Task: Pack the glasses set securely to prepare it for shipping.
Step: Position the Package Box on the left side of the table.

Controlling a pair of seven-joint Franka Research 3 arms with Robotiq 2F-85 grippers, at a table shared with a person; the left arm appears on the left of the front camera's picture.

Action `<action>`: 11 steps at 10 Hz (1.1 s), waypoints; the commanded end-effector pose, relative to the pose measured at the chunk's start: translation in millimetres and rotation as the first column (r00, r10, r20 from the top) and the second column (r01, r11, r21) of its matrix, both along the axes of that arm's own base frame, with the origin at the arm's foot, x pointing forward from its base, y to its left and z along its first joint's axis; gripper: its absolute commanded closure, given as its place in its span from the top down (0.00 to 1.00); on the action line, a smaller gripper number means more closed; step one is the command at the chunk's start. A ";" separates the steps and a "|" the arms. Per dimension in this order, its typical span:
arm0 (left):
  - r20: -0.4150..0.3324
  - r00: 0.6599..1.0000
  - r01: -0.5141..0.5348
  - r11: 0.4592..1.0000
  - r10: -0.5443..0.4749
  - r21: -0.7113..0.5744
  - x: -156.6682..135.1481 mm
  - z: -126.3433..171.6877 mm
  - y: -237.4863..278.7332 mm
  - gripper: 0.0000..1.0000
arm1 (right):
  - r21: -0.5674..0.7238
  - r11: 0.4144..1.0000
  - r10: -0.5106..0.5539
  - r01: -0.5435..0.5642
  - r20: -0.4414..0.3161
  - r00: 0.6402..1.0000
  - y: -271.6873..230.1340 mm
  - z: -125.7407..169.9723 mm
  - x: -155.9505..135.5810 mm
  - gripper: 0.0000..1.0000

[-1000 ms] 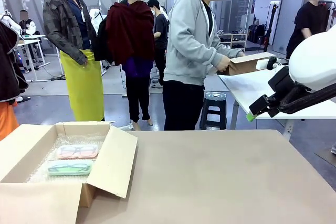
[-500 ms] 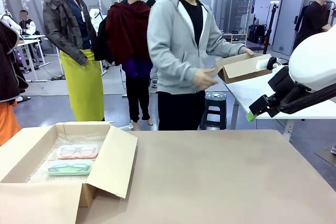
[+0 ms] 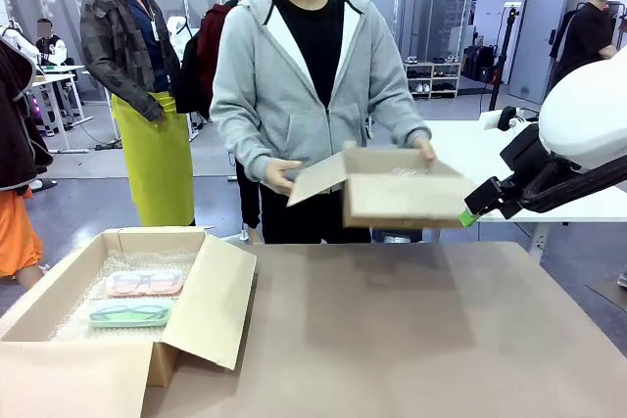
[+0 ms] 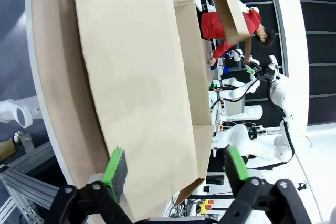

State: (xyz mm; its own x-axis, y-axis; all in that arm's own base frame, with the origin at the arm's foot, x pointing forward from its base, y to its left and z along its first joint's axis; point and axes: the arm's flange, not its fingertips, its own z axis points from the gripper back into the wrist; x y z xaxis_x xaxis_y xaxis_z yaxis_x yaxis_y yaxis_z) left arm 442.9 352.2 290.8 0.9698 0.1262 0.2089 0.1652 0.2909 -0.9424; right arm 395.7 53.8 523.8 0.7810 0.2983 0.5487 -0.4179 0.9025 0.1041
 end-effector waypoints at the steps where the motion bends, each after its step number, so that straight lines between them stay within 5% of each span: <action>1: 0.015 1.000 -0.017 0.998 0.016 0.058 -10.8 9.4 1.1 1.00 | -0.004 1.000 0.010 -0.010 -0.004 1.000 0.0 1.3 -1.3 1.00; 4: 0.044 0.997 0.067 0.998 -0.067 0.008 -14.5 15.0 -3.1 1.00 | -0.004 1.000 0.010 -0.010 -0.004 1.000 0.0 1.3 -1.3 1.00; 5: 0.019 1.000 -0.015 1.000 0.015 0.025 -2.2 13.2 5.8 1.00 | -0.004 1.000 0.010 -0.010 -0.004 1.000 0.0 1.3 -1.3 1.00; 9: 0.020 1.000 0.004 1.000 -0.005 0.023 -2.5 11.9 3.8 1.00 | -0.004 1.000 0.010 -0.010 -0.004 1.000 0.0 1.3 -1.3 1.00; 11: 0.137 0.986 0.070 0.986 -0.092 0.153 29.1 85.2 -32.3 1.00 | -0.004 1.000 0.010 -0.010 -0.004 1.000 0.0 1.3 -1.3 1.00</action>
State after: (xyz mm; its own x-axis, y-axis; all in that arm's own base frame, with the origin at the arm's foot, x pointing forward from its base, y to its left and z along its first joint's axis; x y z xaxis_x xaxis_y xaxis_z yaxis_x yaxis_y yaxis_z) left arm 461.8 340.7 335.4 0.9541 0.0649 0.2924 0.2537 0.3434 -0.9043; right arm 395.7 53.9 523.9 0.7807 0.2985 0.5489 -0.4183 0.9023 0.1041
